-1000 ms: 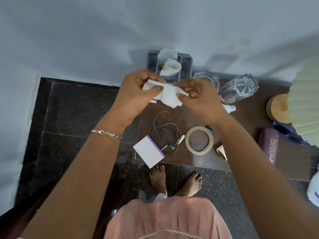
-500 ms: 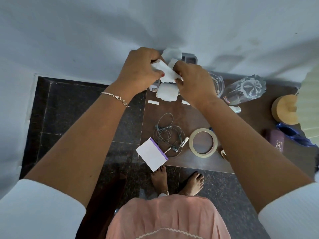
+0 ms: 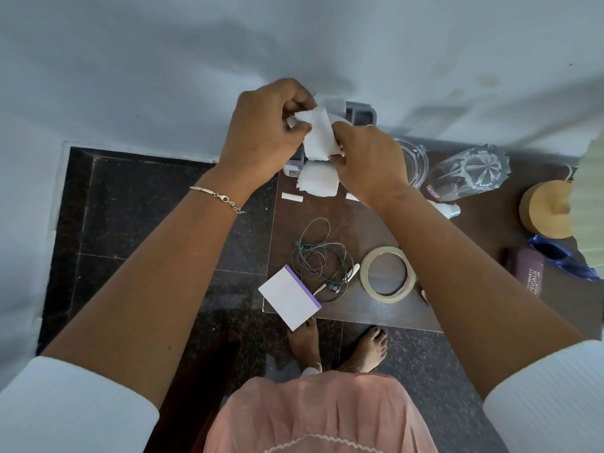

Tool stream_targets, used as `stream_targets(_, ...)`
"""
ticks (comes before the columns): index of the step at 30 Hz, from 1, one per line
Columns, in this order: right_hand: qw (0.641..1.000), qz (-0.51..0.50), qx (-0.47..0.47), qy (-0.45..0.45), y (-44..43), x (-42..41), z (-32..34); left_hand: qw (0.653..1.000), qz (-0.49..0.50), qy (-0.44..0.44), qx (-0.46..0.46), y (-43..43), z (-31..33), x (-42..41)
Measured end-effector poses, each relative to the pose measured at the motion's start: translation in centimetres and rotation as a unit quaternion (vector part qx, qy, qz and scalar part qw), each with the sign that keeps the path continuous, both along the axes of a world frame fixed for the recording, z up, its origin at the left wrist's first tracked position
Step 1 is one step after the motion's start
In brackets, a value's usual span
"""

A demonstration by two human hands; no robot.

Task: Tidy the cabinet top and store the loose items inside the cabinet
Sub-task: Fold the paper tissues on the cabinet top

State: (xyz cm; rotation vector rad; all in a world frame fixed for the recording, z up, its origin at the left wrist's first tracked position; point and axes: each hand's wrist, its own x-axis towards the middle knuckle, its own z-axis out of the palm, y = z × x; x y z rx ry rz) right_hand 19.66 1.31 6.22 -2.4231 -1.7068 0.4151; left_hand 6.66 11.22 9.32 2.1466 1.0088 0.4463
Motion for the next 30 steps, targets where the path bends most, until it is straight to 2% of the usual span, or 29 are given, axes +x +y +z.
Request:
stream_targets(5,0.999,0.011,0.043,-0.018,-0.2,-0.2,-0.8,1.000,-0.020,-0.007,-0.012,-0.2,0.3,0.4)
stream_targets(12,0.988,-0.076,0.131,0.032,-1.4,0.3,-0.5,0.999,-0.052,0.017,0.005,-0.9,-0.1,1.2)
stream_targets(15,0.988,-0.073,0.132,0.013,-1.8,0.3,-0.4,0.997,-0.066,0.038,0.008,-1.3,-0.7,1.7)
stream_targets(19,0.995,-0.048,0.084,-0.025,-2.2,0.4,-0.8,0.994,-0.080,0.070,0.000,-1.7,-1.4,1.9)
stream_targets(25,0.997,0.009,0.060,-0.048,-2.0,0.2,-0.9,0.999,0.008,0.009,-0.038,-2.4,-2.0,0.9)
stream_targets(30,0.997,-0.026,0.073,-0.014,-2.7,0.1,-0.8,0.994,0.084,-0.016,-0.072,-3.9,-2.8,-0.5)
